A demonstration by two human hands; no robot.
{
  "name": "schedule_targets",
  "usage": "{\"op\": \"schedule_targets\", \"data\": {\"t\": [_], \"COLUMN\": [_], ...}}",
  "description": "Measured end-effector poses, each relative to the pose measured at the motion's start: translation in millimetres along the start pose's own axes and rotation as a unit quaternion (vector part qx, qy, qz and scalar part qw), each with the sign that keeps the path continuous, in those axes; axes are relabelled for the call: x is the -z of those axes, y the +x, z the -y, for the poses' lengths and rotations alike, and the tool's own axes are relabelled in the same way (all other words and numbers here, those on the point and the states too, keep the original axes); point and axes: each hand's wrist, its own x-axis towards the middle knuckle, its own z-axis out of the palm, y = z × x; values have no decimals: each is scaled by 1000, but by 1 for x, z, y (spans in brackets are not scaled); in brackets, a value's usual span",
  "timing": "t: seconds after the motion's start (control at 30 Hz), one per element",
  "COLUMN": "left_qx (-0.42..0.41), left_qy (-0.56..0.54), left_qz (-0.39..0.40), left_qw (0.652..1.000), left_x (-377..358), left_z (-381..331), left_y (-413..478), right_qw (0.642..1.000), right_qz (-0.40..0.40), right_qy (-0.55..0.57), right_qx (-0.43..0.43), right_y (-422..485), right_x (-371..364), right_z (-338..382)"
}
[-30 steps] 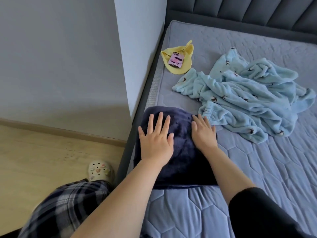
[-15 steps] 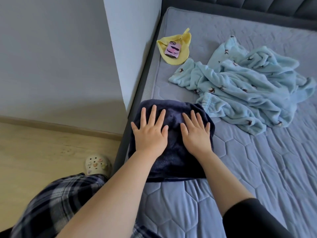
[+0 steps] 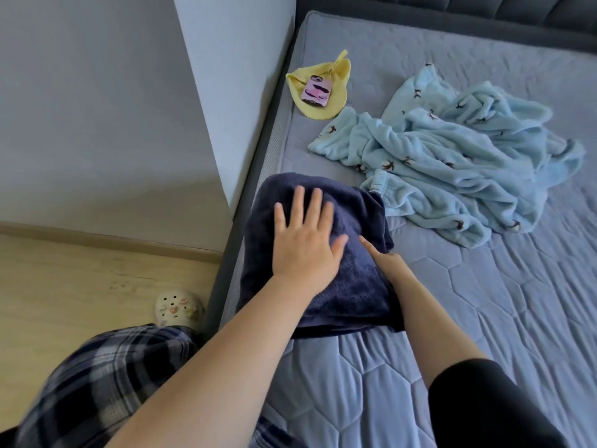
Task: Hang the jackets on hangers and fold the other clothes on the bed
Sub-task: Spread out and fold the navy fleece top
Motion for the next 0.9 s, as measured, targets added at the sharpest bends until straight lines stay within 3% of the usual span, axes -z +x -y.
{"op": "schedule_targets", "data": {"t": [0.13, 0.2, 0.3, 0.37, 0.9], "left_qx": [-58, -52, -51, -52, -18], "left_qy": [26, 36, 42, 45, -5], "left_qz": [51, 60, 67, 68, 48], "left_qw": [997, 996, 996, 995, 999], "left_x": [-11, -17, -23, -25, -2], "left_z": [-14, -8, -4, -4, 15], "left_y": [-8, -9, -12, -13, -25], "right_qw": [1000, 994, 960, 942, 914], "right_qz": [17, 83, 213, 257, 233], "right_qy": [-4, 62, 176, 210, 333], "right_qx": [-10, -20, -50, -51, 18], "right_y": [8, 11, 14, 15, -40], "right_x": [5, 8, 12, 13, 7], "right_z": [0, -1, -5, -10, 7]}}
